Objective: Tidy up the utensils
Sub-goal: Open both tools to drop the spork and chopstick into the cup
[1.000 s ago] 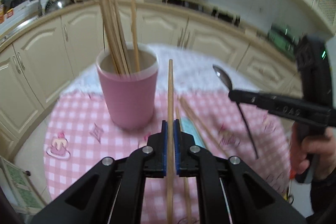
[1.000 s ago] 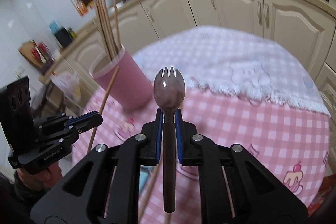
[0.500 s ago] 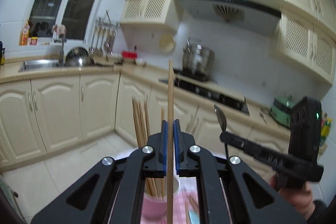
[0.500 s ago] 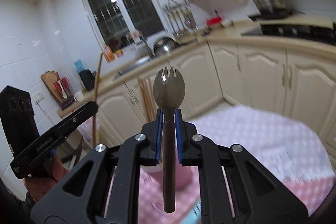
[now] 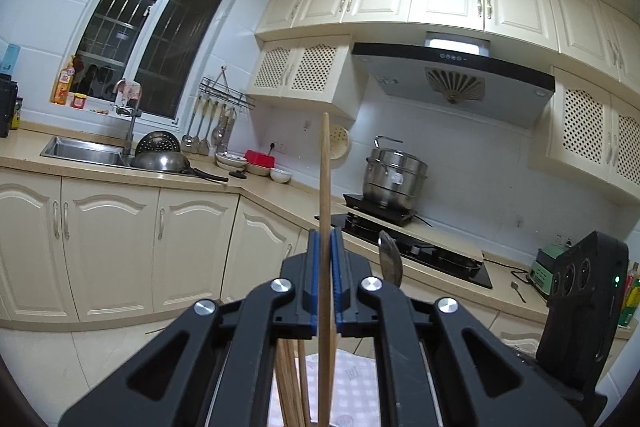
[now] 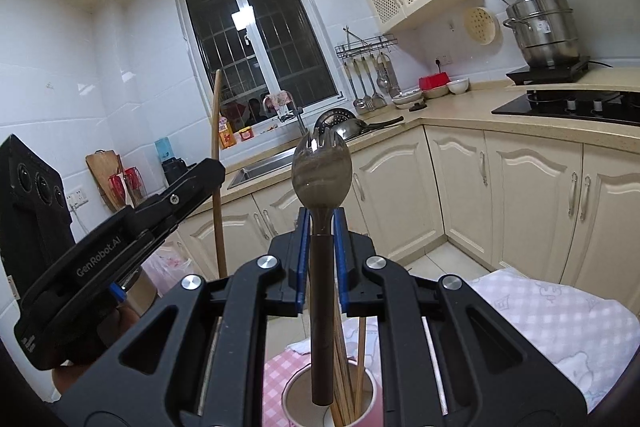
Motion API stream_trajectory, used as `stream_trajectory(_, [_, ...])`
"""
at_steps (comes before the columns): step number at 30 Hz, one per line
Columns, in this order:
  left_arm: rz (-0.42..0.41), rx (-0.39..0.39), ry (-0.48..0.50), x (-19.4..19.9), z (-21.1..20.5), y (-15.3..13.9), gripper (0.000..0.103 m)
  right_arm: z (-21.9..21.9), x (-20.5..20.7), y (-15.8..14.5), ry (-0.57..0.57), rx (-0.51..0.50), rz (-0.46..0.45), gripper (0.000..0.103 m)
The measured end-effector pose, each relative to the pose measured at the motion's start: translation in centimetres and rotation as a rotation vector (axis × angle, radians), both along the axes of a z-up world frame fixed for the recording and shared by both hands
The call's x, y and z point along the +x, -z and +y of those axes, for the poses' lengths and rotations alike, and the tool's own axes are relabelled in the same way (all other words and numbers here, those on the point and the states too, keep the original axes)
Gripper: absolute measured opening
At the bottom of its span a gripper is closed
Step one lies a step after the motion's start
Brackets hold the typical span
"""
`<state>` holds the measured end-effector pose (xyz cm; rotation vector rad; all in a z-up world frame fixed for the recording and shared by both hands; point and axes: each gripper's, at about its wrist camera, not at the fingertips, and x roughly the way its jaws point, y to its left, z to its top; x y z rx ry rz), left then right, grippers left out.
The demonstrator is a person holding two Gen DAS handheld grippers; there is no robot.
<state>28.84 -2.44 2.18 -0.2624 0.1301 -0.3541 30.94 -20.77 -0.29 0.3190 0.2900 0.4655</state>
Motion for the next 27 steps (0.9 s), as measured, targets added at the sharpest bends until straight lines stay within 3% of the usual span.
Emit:
stream_trajectory(13, [0.043,-0.011,-0.023,1.6,-0.4,4.7,0.005,1.5,0.7,3.9,0.022,-0.048,0.044,0.012])
stream_trajectory(23, [0.064,-0.007,-0.024,1.1,-0.2,6.5,0.008,1.6,0.2,5.8,0.02,-0.064,0.094,0.015])
stream_trajectory(24, [0.066,0.0,-0.017,0.9,-0.1,6.5,0.011,1.3,0.1,6.0,0.025,-0.06,0.099,0.02])
stream_trajectory(26, [0.06,0.003,-0.014,0.6,-0.1,6.5,0.04,0.8,-0.1,6.0,0.033,-0.044,0.108,0.039])
stream_trajectory(27, [0.061,0.004,-0.014,0.3,0.1,6.4,0.044,0.3,-0.4,5.9,0.042,-0.028,0.11,0.063])
